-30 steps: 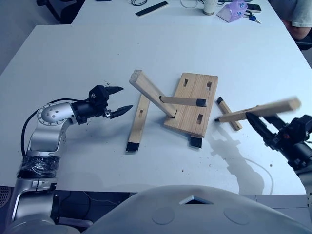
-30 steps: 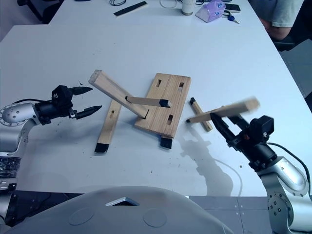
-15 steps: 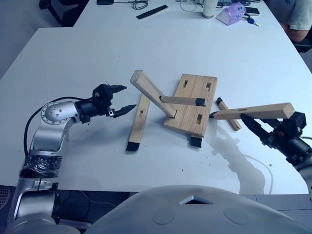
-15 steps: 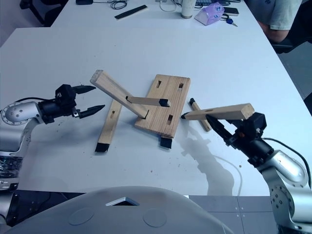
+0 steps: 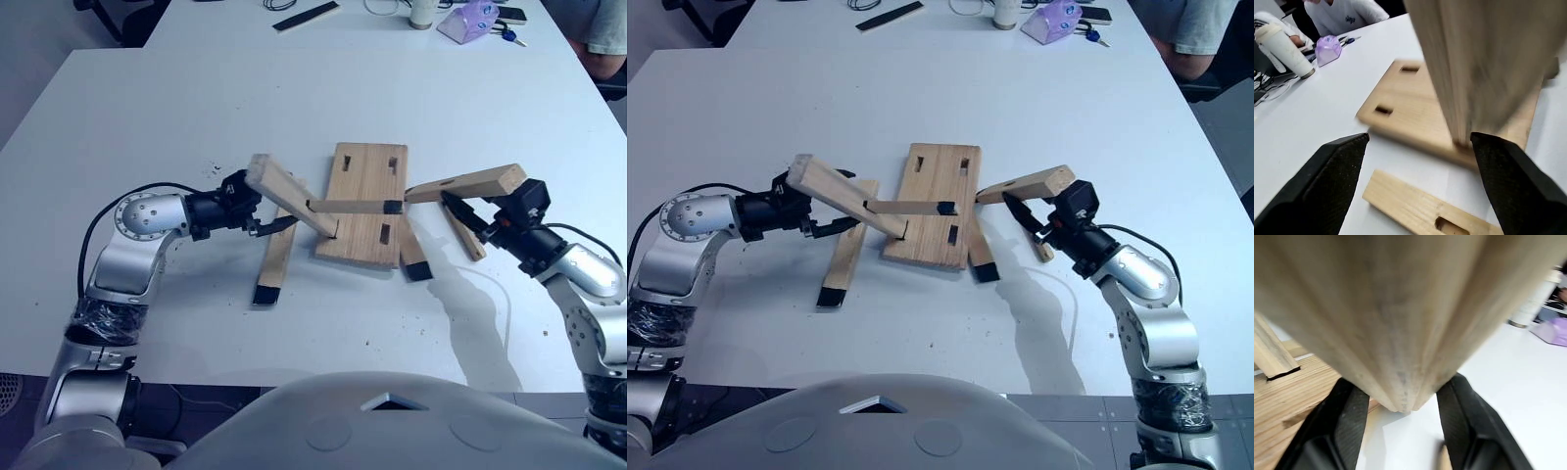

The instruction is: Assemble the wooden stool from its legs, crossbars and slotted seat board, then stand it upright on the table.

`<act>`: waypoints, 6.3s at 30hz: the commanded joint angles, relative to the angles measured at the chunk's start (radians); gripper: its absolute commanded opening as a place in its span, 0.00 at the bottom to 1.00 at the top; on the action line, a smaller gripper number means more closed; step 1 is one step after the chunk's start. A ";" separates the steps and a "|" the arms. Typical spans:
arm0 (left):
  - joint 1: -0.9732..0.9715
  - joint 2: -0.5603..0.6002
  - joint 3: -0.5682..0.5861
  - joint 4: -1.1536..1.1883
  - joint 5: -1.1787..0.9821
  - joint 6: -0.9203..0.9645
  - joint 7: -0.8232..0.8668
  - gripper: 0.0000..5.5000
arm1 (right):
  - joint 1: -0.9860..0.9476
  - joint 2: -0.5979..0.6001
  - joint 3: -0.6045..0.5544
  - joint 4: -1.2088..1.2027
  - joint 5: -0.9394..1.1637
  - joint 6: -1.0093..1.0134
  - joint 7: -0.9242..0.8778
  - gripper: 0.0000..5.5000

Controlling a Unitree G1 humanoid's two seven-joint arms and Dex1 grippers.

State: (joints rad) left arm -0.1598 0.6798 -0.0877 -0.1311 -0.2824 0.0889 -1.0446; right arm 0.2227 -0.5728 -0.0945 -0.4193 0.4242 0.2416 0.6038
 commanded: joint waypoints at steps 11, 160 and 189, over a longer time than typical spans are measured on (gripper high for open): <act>-0.018 0.012 0.019 -0.035 -0.032 0.039 -0.023 0.70 | 0.109 -0.036 0.011 -0.101 -0.008 0.060 0.036 0.36; -0.644 -0.100 -0.050 0.506 -0.102 0.148 -0.355 0.70 | -0.555 -0.256 0.403 0.140 -0.036 0.189 0.676 0.36; -0.830 -0.224 -0.151 0.742 -0.250 0.203 -0.437 0.70 | -0.628 -0.223 0.463 0.196 -0.046 0.158 0.670 0.36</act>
State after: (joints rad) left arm -0.8932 0.4196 -0.3923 0.6076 -0.4633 0.2471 -1.5384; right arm -0.4679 -0.7877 0.3095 -0.2307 0.4355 0.3519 1.2682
